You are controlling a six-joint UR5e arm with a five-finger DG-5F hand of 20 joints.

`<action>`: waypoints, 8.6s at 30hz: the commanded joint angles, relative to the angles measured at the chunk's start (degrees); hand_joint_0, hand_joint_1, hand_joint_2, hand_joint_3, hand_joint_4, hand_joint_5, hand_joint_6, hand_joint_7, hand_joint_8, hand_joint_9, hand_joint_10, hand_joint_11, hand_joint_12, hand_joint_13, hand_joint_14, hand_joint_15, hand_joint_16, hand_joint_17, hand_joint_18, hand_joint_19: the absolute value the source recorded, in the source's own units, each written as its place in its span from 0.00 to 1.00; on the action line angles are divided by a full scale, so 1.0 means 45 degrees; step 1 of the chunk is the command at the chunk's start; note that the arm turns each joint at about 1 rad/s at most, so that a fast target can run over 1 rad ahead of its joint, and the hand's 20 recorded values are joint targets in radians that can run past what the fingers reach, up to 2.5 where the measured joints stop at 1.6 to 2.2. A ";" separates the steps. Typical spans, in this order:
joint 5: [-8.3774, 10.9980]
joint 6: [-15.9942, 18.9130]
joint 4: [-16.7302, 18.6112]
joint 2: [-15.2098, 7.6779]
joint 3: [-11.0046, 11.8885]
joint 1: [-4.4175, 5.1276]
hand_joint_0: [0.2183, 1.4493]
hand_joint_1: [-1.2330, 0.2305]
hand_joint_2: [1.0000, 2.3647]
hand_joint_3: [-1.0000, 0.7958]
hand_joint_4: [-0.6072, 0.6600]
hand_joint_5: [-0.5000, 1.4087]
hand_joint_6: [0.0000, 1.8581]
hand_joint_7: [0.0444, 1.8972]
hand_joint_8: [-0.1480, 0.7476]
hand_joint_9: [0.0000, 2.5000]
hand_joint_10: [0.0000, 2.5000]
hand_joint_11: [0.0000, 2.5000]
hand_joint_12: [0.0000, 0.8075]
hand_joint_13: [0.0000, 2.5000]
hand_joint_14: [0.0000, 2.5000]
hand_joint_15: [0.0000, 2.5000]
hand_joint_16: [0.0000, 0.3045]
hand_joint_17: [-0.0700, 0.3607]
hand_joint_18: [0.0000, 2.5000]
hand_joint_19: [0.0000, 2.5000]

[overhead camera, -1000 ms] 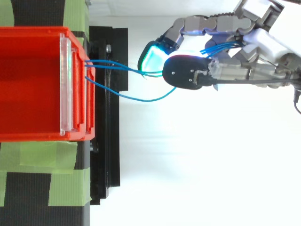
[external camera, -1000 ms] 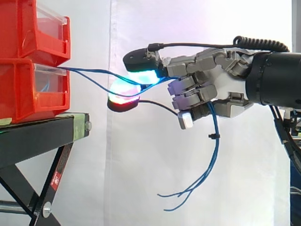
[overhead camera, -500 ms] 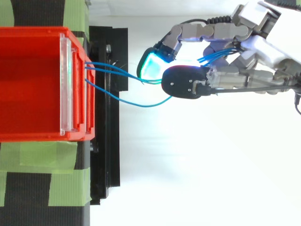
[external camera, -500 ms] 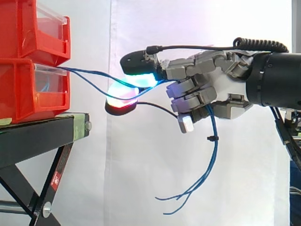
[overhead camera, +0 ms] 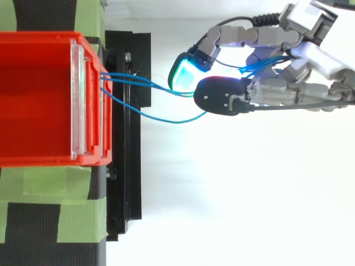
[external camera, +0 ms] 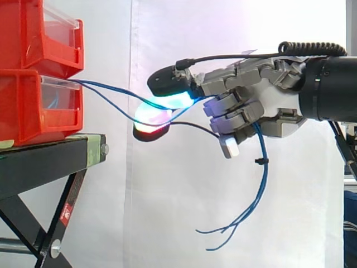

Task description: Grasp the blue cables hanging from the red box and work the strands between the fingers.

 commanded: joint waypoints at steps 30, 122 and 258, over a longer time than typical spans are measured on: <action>-0.0623 -0.0036 -0.0230 0.0005 0.0000 -0.0020 0.49 0.34 0.01 0.16 0.65 0.44 0.01 0.64 0.76 0.71 1.00 1.00 0.85 0.78 1.00 0.68 0.80 0.58 1.00 0.24; 0.0549 -0.0524 -0.0914 0.0884 0.0000 0.0000 0.61 0.39 0.01 0.60 0.71 0.53 0.01 0.66 0.76 0.71 1.00 1.00 0.85 0.78 1.00 0.68 0.80 0.58 1.00 0.24; 0.0705 -0.1794 -0.0875 0.0317 -0.0020 0.0566 0.59 0.41 0.21 0.61 0.75 0.59 0.01 0.57 0.76 0.71 1.00 1.00 0.85 0.78 1.00 0.68 0.80 0.58 1.00 0.24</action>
